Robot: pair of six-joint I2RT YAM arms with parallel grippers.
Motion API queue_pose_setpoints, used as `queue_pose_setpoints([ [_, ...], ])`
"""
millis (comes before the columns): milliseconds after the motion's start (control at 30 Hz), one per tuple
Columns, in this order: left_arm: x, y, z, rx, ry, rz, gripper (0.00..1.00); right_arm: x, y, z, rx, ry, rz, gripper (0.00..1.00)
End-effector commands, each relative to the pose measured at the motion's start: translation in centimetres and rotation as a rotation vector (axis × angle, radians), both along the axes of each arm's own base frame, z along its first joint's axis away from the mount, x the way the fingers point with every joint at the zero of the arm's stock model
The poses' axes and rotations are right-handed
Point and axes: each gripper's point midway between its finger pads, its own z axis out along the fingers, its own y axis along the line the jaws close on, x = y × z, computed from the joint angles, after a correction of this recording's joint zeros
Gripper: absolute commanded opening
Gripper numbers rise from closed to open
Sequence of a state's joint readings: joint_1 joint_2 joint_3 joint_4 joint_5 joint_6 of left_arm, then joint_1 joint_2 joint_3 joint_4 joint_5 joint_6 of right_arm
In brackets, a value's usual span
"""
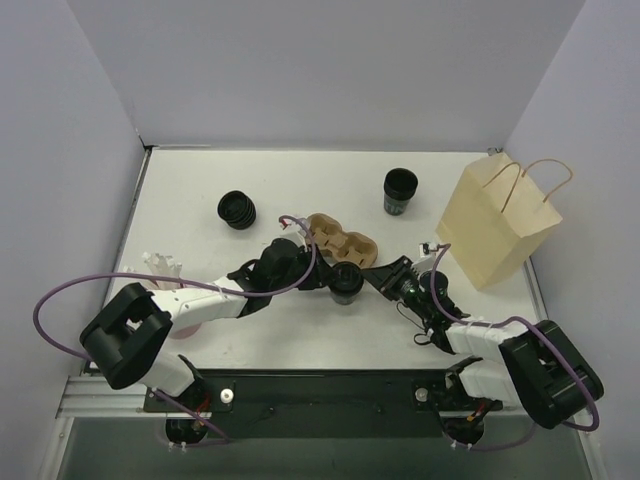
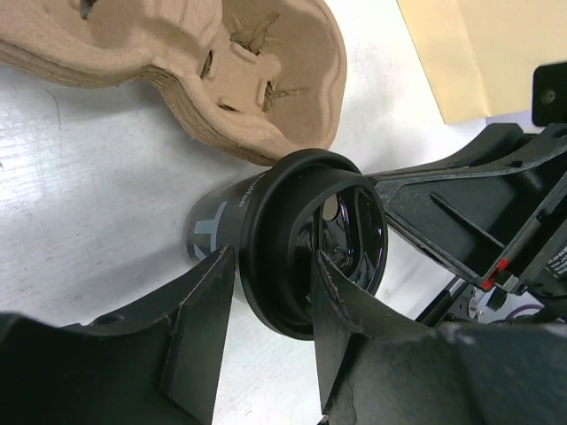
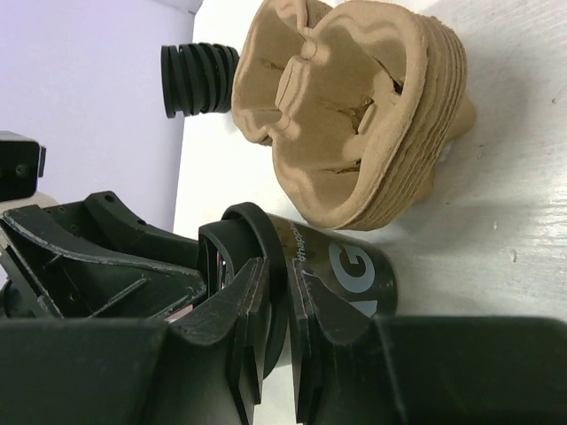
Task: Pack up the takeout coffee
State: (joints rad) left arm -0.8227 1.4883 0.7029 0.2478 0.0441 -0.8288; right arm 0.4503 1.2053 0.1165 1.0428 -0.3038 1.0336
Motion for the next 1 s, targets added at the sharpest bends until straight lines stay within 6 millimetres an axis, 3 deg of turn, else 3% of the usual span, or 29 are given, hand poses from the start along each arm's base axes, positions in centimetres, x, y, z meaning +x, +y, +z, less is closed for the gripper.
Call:
queue_pose_setpoints([
  [0,-7.0,8.8,-13.2,0.472,0.311,0.003,0.48,-7.2,-0.3,-9.1,-0.138,0.302,0.118,0.14],
  [200,-7.1,9.0,-13.5,0.49,0.323,0.017,0.48,-9.1,-1.6,-11.7,-0.136,0.392,0.073,0.11],
  [300,-7.0,8.9,-13.3,0.493,0.316,0.009,0.48,-9.4,-1.2,-11.3,-0.09,0.395,0.076,0.1],
  [400,-6.7,9.0,-13.0,0.521,0.314,-0.006,0.48,-8.8,-0.5,-9.6,-0.04,0.347,0.082,0.1],
  [433,-6.6,9.0,-13.0,0.529,0.315,-0.01,0.48,-9.2,-1.0,-10.5,-0.077,0.385,0.073,0.1],
  [500,-6.5,9.2,-12.8,0.543,0.315,-0.015,0.48,-8.2,-0.3,-8.9,-0.103,0.311,0.084,0.11],
  [533,-6.4,9.3,-12.7,0.542,0.317,-0.011,0.48,-9.0,-1.6,-10.6,-0.184,0.377,0.047,0.11],
  [567,-6.3,9.2,-12.7,0.538,0.317,-0.013,0.48,-8.2,-1.4,-9.0,-0.174,0.321,0.04,0.12],
  [600,-6.3,9.2,-12.6,0.536,0.315,-0.015,0.48,-8.2,-1.4,-8.7,-0.188,0.31,0.036,0.12],
  [633,-6.3,9.2,-12.6,0.534,0.314,-0.014,0.48,-8.7,-2.3,-9.6,-0.238,0.334,0.021,0.13],
  [700,-6.2,9.1,-12.5,0.528,0.317,-0.016,0.48,-8.0,-2.0,-7.9,-0.229,0.287,0.019,0.14],
  [900,-6.2,8.7,-12.9,0.528,0.326,-0.056,0.48,-7.7,-1.7,-6.3,-0.268,0.241,0.061,0.22],
  [933,-6.1,8.6,-12.9,0.53,0.321,-0.064,0.48,-6.8,-1.3,-4.3,-0.253,0.195,0.056,0.24],
  [967,-6.0,8.5,-12.9,0.533,0.321,-0.067,0.47,-6.5,-1.5,-3.7,-0.271,0.174,0.051,0.25],
])
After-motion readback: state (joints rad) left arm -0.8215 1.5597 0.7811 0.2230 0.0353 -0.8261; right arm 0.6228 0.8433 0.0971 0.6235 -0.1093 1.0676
